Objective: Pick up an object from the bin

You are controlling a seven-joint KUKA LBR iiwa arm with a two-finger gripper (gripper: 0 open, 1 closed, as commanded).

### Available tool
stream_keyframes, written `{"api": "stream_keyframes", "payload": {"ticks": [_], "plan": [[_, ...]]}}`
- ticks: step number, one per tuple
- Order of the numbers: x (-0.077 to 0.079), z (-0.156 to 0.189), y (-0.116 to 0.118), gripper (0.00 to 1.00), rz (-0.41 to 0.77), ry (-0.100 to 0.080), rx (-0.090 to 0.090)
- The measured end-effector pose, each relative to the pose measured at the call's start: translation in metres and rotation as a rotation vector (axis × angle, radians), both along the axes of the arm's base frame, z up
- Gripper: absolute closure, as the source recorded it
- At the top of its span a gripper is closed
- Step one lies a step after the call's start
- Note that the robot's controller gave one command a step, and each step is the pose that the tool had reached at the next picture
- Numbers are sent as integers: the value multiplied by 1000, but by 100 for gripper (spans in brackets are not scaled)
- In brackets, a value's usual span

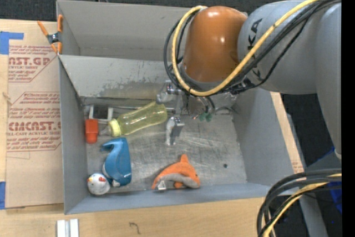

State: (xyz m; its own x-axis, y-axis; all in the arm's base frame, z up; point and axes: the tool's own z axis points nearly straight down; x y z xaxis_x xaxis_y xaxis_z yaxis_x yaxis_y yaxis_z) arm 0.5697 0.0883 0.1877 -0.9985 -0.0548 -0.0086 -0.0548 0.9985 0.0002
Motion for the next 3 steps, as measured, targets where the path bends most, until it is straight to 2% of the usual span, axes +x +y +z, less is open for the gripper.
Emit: {"api": "stream_keyframes", "payload": {"ticks": [1, 2, 3], "plan": [[-26, -53, 9, 0, 66, 6, 0], [-51, -63, -12, 0, 189, 10, -1], [-68, -112, -17, 100, 412, 10, -1]]}}
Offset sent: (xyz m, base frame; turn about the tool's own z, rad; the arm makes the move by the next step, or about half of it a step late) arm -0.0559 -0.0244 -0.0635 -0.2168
